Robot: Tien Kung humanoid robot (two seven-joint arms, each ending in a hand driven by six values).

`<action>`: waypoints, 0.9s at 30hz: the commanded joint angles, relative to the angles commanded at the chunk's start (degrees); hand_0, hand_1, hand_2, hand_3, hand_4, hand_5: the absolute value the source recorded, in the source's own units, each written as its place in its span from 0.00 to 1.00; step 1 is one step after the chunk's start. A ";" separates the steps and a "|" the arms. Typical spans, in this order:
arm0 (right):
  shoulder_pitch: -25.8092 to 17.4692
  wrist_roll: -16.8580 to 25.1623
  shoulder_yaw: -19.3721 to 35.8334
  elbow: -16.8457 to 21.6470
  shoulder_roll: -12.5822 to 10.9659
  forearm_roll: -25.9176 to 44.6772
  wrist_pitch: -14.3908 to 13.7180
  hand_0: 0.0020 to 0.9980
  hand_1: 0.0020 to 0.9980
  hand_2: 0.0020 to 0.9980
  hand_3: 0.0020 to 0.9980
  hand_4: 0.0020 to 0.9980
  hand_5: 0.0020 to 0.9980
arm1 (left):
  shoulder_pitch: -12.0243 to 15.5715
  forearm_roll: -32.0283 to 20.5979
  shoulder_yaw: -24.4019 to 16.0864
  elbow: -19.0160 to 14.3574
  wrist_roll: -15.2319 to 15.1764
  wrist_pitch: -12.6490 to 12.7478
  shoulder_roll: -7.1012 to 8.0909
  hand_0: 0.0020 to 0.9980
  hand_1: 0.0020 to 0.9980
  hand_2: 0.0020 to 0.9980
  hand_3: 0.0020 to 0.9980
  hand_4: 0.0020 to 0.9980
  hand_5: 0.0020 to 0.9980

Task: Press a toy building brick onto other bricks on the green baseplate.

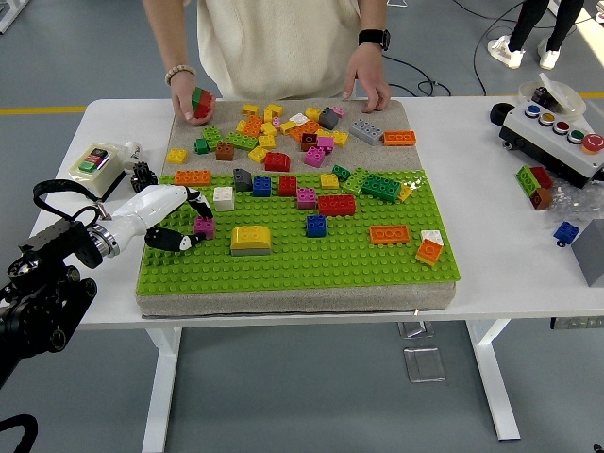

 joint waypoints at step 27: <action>-0.08 0.05 -0.02 0.00 0.09 0.12 -0.23 0.74 0.65 0.71 0.59 0.92 0.50 | 1.00 0.00 -1.46 -0.78 -0.57 -0.06 -0.23 0.68 0.59 0.57 0.54 0.65 0.07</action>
